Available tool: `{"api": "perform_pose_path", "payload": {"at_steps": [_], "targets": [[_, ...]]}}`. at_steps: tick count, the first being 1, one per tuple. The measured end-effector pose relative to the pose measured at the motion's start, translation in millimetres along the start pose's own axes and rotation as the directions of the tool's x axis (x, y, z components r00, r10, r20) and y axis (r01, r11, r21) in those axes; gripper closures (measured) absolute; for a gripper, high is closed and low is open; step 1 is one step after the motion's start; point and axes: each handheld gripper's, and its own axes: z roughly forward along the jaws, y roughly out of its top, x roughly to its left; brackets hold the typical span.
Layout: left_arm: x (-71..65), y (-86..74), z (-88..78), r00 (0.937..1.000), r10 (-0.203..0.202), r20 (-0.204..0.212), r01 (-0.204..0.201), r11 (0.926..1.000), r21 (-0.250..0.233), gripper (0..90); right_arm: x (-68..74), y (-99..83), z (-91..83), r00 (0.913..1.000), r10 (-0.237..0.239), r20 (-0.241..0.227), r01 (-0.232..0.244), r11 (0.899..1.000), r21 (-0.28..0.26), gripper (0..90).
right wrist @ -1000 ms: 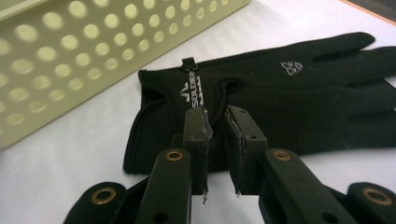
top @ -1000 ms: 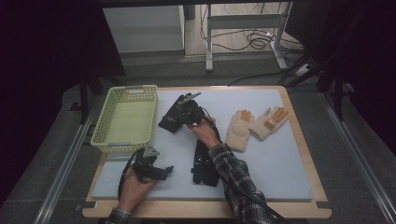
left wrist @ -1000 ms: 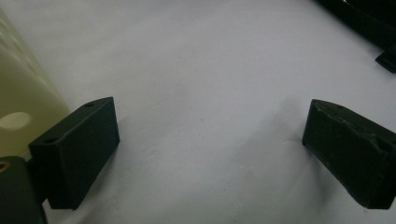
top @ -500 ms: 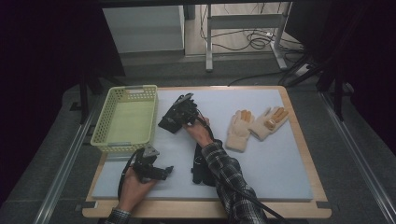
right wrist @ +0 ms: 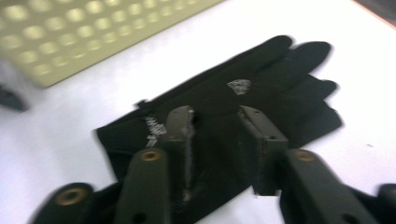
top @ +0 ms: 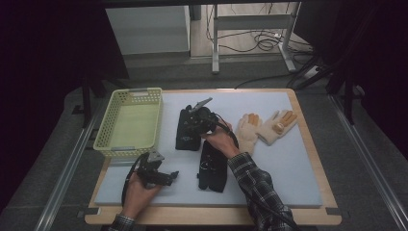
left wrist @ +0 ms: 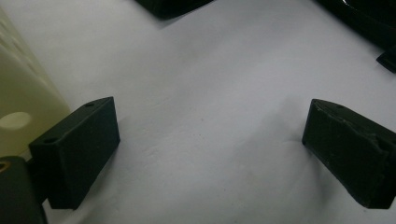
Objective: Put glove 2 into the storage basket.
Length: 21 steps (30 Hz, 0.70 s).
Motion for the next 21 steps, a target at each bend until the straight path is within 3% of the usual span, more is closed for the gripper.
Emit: {"api": "perform_pose_path", "payload": {"at_steps": [3,5,6,11,14,18,21], "targets": [[0.1,0.0,-0.1,1.0,0.002,-0.001,-0.002,1.0,0.001,4.2,-11.6,-3.9,11.5,0.9984,0.056,-0.008,-0.056,0.998,-0.026,49.9],[-0.1,-0.1,0.0,1.0,-0.003,0.0,0.003,1.0,-0.001,4.2,-14.1,-5.2,17.5,0.998,0.061,-0.012,-0.062,0.998,-0.03,47.1],[0.1,0.0,0.0,1.0,-0.001,0.0,0.001,1.0,-0.001,4.2,-15.9,-7.2,29.8,0.9978,0.065,-0.013,-0.066,0.997,-0.03,40.5],[0.0,-0.1,0.0,1.0,0.0,0.0,0.0,1.0,-0.002,4.2,-13.8,-9.6,55.4,0.9988,0.024,0.042,-0.024,1.0,-0.002,32.5],[0.0,0.0,0.0,1.0,0.0,0.0,0.0,1.0,-0.001,4.2,-13.2,-9.4,57.1,0.9993,0.013,0.036,-0.013,1.0,-0.002,39.4],[-0.2,0.0,0.1,1.0,0.001,-0.001,-0.001,1.0,-0.001,4.2,-13.1,-8.8,53.7,0.9977,0.027,0.062,-0.027,1.0,0.0,67.7],[-0.1,0.0,0.1,1.0,0.001,-0.001,-0.001,1.0,-0.001,4.2,-9.3,-7.8,53.0,0.9969,0.008,0.078,-0.009,1.0,0.01,74.5]]}}
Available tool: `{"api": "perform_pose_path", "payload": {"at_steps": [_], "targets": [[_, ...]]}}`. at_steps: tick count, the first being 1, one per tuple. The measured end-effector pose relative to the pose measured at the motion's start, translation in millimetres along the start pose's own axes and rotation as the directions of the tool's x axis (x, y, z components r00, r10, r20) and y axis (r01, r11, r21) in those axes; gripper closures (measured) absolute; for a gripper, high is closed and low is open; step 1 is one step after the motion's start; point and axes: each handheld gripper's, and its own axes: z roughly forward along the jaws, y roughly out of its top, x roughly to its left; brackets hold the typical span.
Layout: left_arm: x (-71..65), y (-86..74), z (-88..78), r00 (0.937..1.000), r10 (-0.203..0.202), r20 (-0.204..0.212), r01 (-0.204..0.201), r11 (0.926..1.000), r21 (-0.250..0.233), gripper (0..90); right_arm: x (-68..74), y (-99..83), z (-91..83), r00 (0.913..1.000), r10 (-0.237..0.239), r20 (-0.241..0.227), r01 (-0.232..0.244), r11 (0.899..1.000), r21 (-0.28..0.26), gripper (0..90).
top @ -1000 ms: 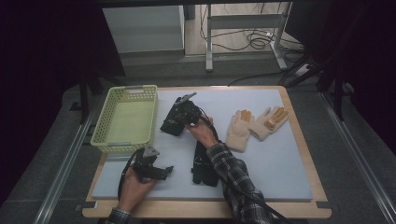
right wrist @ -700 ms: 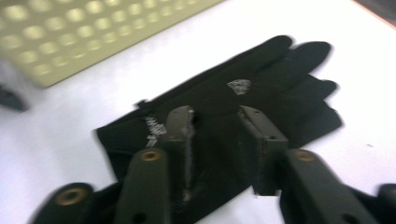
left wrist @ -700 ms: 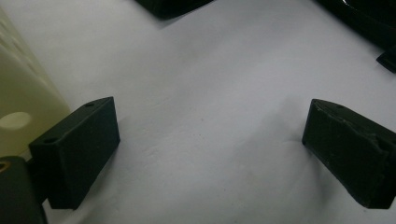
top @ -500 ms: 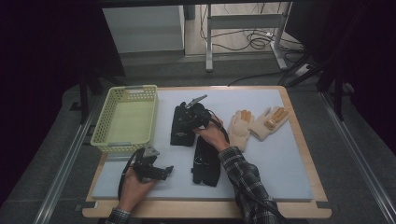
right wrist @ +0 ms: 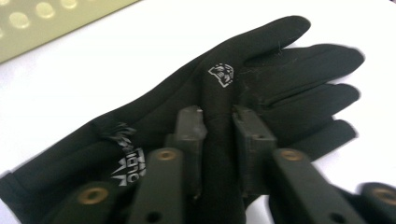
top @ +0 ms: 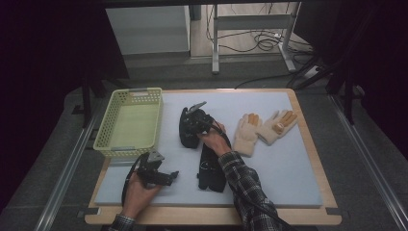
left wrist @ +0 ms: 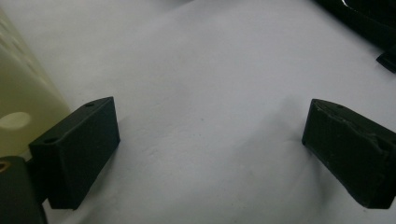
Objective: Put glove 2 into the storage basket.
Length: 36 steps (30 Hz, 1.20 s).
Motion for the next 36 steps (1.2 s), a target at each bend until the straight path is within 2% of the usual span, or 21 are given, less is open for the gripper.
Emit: {"api": "perform_pose_path", "payload": {"at_steps": [2,4,7,12,16,17,19,21,22,25,26,27,28,31,36], "targets": [[0.0,0.0,0.0,1.0,0.0,0.0,0.0,1.0,0.0,4.2,3.9,1.4,-1.6,0.9996,-0.022,0.016,0.022,1.0,0.005,77.0],[0.0,0.0,0.0,1.0,0.0,0.0,0.0,1.0,0.0,4.2,2.9,2.0,-3.4,0.9998,-0.02,0.009,0.02,1.0,0.007,77.1],[0.1,0.0,0.0,1.0,0.0,0.0,0.0,1.0,0.0,4.2,1.2,4.5,-21.2,0.9994,0.007,-0.033,-0.008,0.999,-0.037,77.0],[0.1,0.0,0.0,1.0,0.002,-0.001,-0.002,1.0,0.002,4.2,7.4,5.6,-51.9,0.9978,0.021,-0.063,-0.026,0.996,-0.085,76.7],[0.1,0.0,-0.1,1.0,0.002,-0.001,-0.002,1.0,0.002,4.2,12.4,3.1,-68.7,0.9981,0.016,-0.059,-0.022,0.995,-0.094,76.6],[0.1,0.0,-0.1,1.0,0.002,-0.001,-0.002,1.0,0.002,4.2,15.8,0.2,-80.0,0.9983,0.014,-0.056,-0.019,0.995,-0.1,76.5],[0.1,0.0,-0.1,1.0,0.002,-0.001,-0.002,1.0,0.002,4.2,19.8,-3.7,-91.6,0.9986,0.014,-0.051,-0.019,0.994,-0.105,76.4],[-0.1,0.0,0.0,1.0,0.0,-0.001,0.0,1.0,0.0,4.2,21.8,-6.1,-97.3,0.9987,0.01,-0.05,-0.015,0.994,-0.107,76.2],[0.0,0.0,0.1,1.0,0.0,0.0,0.0,1.0,0.0,4.2,26.1,-11.1,-109.4,0.999,0.008,-0.044,-0.013,0.994,-0.112,76.0],[0.1,0.0,0.0,1.0,0.002,-0.001,-0.002,1.0,0.0,4.2,32.1,-20.7,-127.4,0.9988,0.025,-0.041,-0.03,0.991,-0.129,75.4],[0.1,0.0,0.0,1.0,0.002,-0.001,-0.002,1.0,0.0,4.2,32.1,-20.7,-127.4,0.9988,0.025,-0.041,-0.03,0.991,-0.129,75.4],[0.1,0.1,0.0,1.0,0.003,-0.001,-0.003,1.0,0.001,4.2,35.9,-27.7,-138.2,0.9983,0.038,-0.044,-0.043,0.989,-0.139,75.3],[0.0,0.1,0.0,1.0,0.002,-0.001,-0.002,1.0,0.0,4.2,35.9,-27.7,-138.2,0.9983,0.038,-0.044,-0.043,0.989,-0.139,75.3],[-0.1,0.1,0.1,1.0,-0.001,-0.002,0.001,1.0,-0.002,4.2,45.0,-41.7,-155.1,0.9982,0.046,-0.037,-0.051,0.989,-0.141,75.1],[-0.3,0.0,0.0,1.0,0.0,-0.002,0.0,1.0,-0.002,4.3,58.4,-59.9,-165.5,0.9977,0.064,-0.023,-0.067,0.986,-0.15,74.5]]}}
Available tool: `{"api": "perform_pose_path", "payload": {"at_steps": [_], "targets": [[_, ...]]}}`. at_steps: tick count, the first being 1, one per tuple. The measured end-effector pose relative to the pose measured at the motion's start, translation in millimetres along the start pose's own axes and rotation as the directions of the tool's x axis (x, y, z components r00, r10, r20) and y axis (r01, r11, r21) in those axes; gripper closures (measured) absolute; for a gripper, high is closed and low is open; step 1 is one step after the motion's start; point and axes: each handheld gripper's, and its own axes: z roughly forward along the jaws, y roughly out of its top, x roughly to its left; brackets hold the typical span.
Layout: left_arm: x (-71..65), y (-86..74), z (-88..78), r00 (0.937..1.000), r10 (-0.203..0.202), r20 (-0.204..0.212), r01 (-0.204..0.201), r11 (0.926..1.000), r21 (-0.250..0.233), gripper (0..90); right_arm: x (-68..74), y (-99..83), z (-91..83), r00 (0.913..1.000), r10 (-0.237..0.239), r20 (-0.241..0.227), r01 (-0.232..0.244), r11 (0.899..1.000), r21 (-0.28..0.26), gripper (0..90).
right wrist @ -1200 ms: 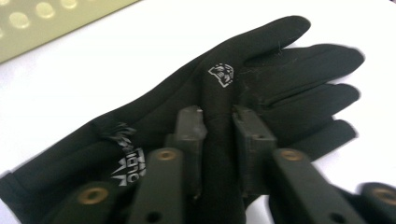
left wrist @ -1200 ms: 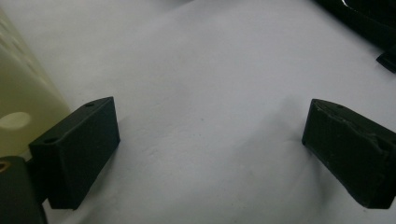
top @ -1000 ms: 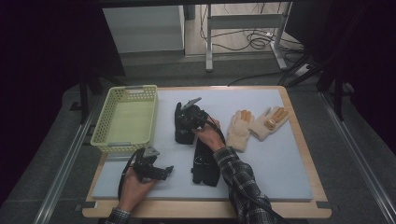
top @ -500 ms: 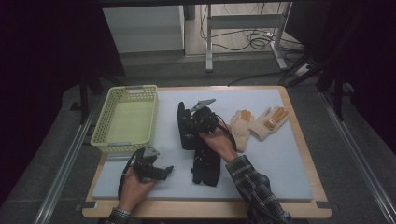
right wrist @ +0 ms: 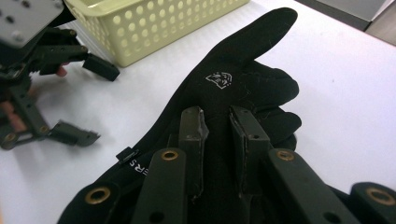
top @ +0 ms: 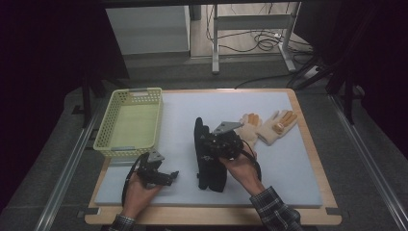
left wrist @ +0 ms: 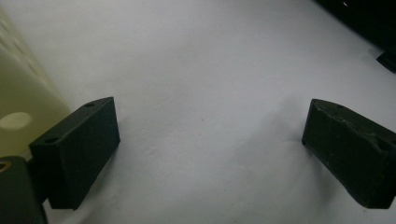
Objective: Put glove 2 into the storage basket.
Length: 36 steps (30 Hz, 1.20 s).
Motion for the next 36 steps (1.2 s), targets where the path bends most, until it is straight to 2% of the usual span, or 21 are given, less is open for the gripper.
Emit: {"api": "perform_pose_path", "payload": {"at_steps": [5,9,10,11,12,14,17,18,21,24,28,30,36], "targets": [[-0.2,-0.1,0.0,1.0,-0.002,0.0,0.002,1.0,-0.001,4.3,8.9,-21.0,4.3,0.9978,-0.019,0.064,0.019,1.0,0.008,73.4],[0.1,-0.1,-0.3,1.0,0.003,0.0,-0.003,1.0,0.003,4.3,6.8,-40.7,14.6,0.9978,0.012,0.065,-0.013,1.0,0.025,63.2],[0.1,-0.1,-0.3,1.0,0.003,0.0,-0.003,1.0,0.003,4.3,6.8,-40.7,14.6,0.9978,0.012,0.065,-0.013,1.0,0.025,63.2],[-0.2,-0.1,0.0,1.0,-0.001,0.0,0.001,1.0,-0.001,4.3,6.6,-50.8,18.6,0.9974,0.031,0.065,-0.033,0.999,0.028,50.6],[-0.2,-0.1,0.0,1.0,-0.001,0.0,0.001,1.0,-0.001,4.3,6.6,-50.8,18.6,0.9974,0.031,0.065,-0.033,0.999,0.028,50.6],[-0.2,-0.2,0.1,1.0,-0.001,0.0,0.001,1.0,-0.002,4.3,5.7,-62.3,21.9,0.9974,0.048,0.055,-0.05,0.997,0.051,36.6],[-0.2,-0.1,0.0,1.0,-0.001,0.0,0.001,1.0,-0.001,4.3,5.5,-65.7,18.3,0.9974,0.051,0.051,-0.054,0.997,0.049,34.4],[-0.2,-0.1,0.0,1.0,-0.001,-0.001,0.001,1.0,-0.001,4.3,3.8,-65.8,10.4,0.9969,0.066,0.042,-0.068,0.997,0.035,34.2],[-0.1,-0.1,-0.2,1.0,0.003,0.0,-0.003,1.0,0.002,4.3,1.5,-65.3,-4.3,0.9962,0.072,0.049,-0.073,0.997,0.021,37.5],[0.0,-0.1,-0.2,1.0,0.003,0.0,-0.003,1.0,0.003,4.3,-1.0,-70.2,-17.6,0.9955,0.086,0.04,-0.087,0.996,0.026,51.4],[-0.1,-0.1,-0.2,1.0,0.003,0.0,-0.003,1.0,0.003,4.3,-1.2,-84.3,-27.3,0.9943,0.106,-0.006,-0.106,0.994,0.021,67.5],[-0.1,-0.1,-0.1,1.0,0.003,0.0,-0.003,1.0,0.001,4.3,-1.6,-91.1,-29.2,0.9933,0.114,-0.02,-0.113,0.993,0.023,71.0],[-0.1,-0.1,-0.1,1.0,0.002,-0.001,-0.002,1.0,0.001,4.3,-2.1,-103.9,-24.3,0.9886,0.141,-0.052,-0.139,0.99,0.038,72.7]]}}
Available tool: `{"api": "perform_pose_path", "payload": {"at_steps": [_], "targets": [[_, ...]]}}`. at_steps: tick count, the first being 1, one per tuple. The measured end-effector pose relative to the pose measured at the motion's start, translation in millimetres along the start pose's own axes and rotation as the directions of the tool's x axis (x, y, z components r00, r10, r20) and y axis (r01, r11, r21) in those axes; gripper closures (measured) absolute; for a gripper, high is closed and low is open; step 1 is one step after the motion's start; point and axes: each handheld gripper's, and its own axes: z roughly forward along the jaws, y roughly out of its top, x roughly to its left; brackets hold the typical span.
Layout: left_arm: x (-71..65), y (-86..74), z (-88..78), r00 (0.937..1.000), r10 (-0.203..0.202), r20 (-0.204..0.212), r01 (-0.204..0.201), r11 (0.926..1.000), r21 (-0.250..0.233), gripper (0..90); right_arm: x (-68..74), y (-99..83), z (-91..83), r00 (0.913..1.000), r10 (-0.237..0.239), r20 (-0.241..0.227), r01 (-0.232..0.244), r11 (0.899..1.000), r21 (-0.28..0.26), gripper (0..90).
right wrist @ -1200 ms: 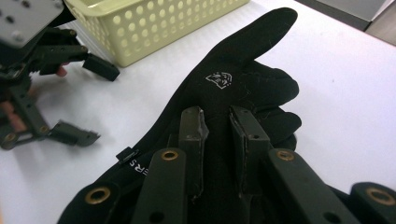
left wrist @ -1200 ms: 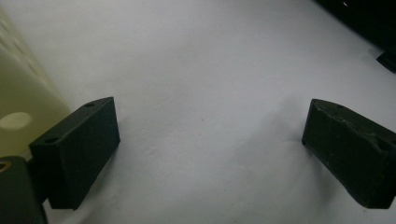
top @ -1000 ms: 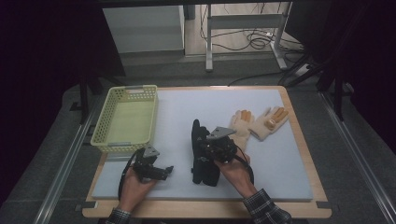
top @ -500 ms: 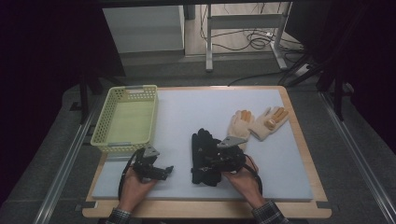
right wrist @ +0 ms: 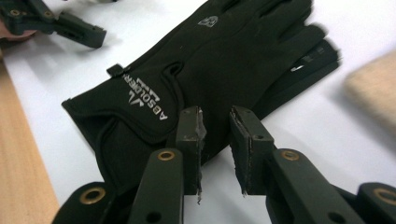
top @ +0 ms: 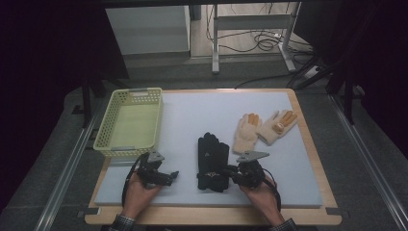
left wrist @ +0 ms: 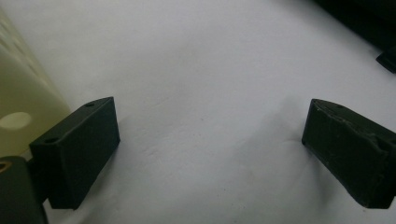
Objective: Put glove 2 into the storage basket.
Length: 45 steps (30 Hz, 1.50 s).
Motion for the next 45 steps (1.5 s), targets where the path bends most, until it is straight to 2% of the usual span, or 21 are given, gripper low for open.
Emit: {"api": "perform_pose_path", "payload": {"at_steps": [6,9,13,15,17,23,30,33,37,45], "targets": [[0.0,0.0,0.0,1.0,0.0,0.0,0.0,1.0,0.0,4.4,5.5,-4.5,6.6,0.999,0.003,-0.044,-0.003,1.0,0.002,73.6],[0.0,0.0,0.0,1.0,0.0,0.0,0.0,1.0,-0.001,4.4,9.5,-2.9,2.8,0.9981,-0.017,-0.059,0.016,1.0,-0.008,71.1],[0.1,0.0,-0.1,1.0,0.0,0.0,0.0,1.0,0.001,4.4,7.8,-3.3,-7.7,0.9985,-0.043,-0.032,0.043,0.999,-0.015,71.5],[0.2,0.1,-0.1,1.0,-0.001,0.001,0.001,1.0,0.001,4.4,6.4,-7.4,-10.1,0.9981,-0.061,-0.01,0.061,0.998,0.004,73.4],[0.2,0.0,-0.2,1.0,-0.001,0.001,0.001,1.0,0.001,4.4,4.5,-12.9,-9.4,0.9982,-0.059,-0.013,0.059,0.998,0.017,74.1],[0.8,-0.4,-1.0,1.0,-0.004,0.005,0.004,1.0,-0.001,4.8,9.0,-20.0,3.8,0.9973,-0.064,-0.038,0.065,0.997,0.03,74.1],[4.9,-5.4,-6.6,1.0,0.002,-0.002,-0.002,1.0,0.006,5.2,18.1,-13.4,17.8,0.9946,-0.087,-0.056,0.088,0.996,0.013,73.1],[12.3,-11.0,-11.1,0.9999,-0.012,-0.012,0.012,0.9999,0.011,3.3,22.4,-8.6,24.5,0.9937,-0.101,-0.048,0.101,0.995,0.013,72.3],[17.1,-15.3,-14.6,1.0,-0.005,-0.008,0.005,0.9999,0.009,2.8,26.8,-1.4,34.0,0.9926,-0.115,-0.04,0.115,0.993,0.013,71.8],[17.3,-15.6,-14.6,0.9999,-0.008,-0.006,0.009,0.9999,0.01,2.7,31.7,13.6,53.6,0.989,-0.147,-0.022,0.147,0.989,0.016,71.5]]}}
